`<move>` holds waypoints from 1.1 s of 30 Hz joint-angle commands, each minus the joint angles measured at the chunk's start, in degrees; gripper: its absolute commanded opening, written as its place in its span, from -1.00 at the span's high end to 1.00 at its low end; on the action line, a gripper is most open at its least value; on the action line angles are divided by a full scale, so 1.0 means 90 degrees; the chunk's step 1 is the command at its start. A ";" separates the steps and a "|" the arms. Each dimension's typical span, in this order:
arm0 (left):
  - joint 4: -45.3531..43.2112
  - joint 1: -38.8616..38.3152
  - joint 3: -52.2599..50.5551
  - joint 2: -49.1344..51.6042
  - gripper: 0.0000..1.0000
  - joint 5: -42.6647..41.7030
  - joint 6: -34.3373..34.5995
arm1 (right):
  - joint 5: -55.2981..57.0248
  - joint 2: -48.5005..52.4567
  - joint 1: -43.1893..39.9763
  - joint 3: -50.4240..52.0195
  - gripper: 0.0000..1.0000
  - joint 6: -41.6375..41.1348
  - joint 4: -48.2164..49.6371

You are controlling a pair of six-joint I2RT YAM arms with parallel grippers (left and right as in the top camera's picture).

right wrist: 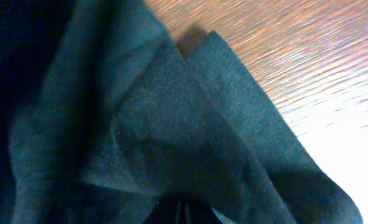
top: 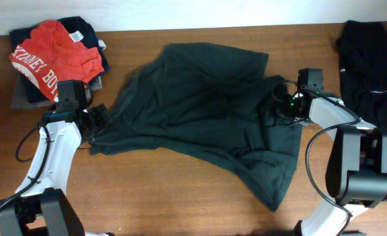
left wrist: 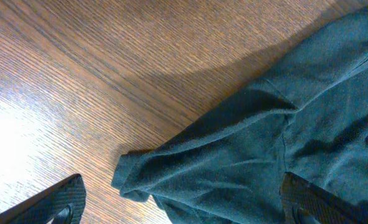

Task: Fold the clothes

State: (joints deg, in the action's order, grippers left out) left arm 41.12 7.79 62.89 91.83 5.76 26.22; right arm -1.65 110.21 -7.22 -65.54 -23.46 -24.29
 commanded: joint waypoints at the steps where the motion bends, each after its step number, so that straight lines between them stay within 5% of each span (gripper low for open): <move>1: 0.0007 0.0017 0.0102 0.0034 -0.98 -0.0073 0.0010 | 0.1035 0.0129 -0.0221 -0.0044 0.92 -0.0114 0.0114; 12: -0.0117 0.0012 0.0102 0.0034 -0.98 -0.0590 0.0007 | 0.0469 0.0129 -0.1676 -0.0068 0.92 -0.0279 0.0121; 17: -0.1192 -0.0172 0.0177 0.0034 -0.98 -0.2693 -0.1384 | 0.0442 0.0129 -0.1909 -0.0988 0.92 -0.0233 -0.0797; 22: -0.2720 -0.1195 0.0340 0.0036 -0.98 -0.2739 -0.1452 | -0.0469 0.0129 -0.1661 -0.3038 -0.02 0.0168 -0.2526; 24: -0.3237 -0.1591 0.0340 0.0066 -0.95 -0.2725 -0.1632 | -0.1005 0.0129 -0.1542 -0.3504 -0.20 0.0401 -0.2900; 26: -0.3815 -0.2059 0.0340 0.0143 -0.41 -0.2613 -0.1715 | -0.1770 0.0126 -0.1285 -0.4102 -0.22 0.0702 -0.3504; 29: -0.4260 -0.2421 0.0410 0.0398 0.67 -0.2475 -0.1712 | -0.1953 0.0104 -0.0884 -0.4325 -0.19 0.0799 -0.3966; 33: -0.4262 -0.2521 0.1396 0.1202 0.98 -0.2429 -0.1717 | -0.1783 0.0107 -0.0255 -0.4289 -0.20 0.0799 -0.4194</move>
State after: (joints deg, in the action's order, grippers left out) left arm 1.61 -15.03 67.81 97.30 -16.95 11.64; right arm -16.51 111.81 -12.82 -103.48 -17.52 -61.43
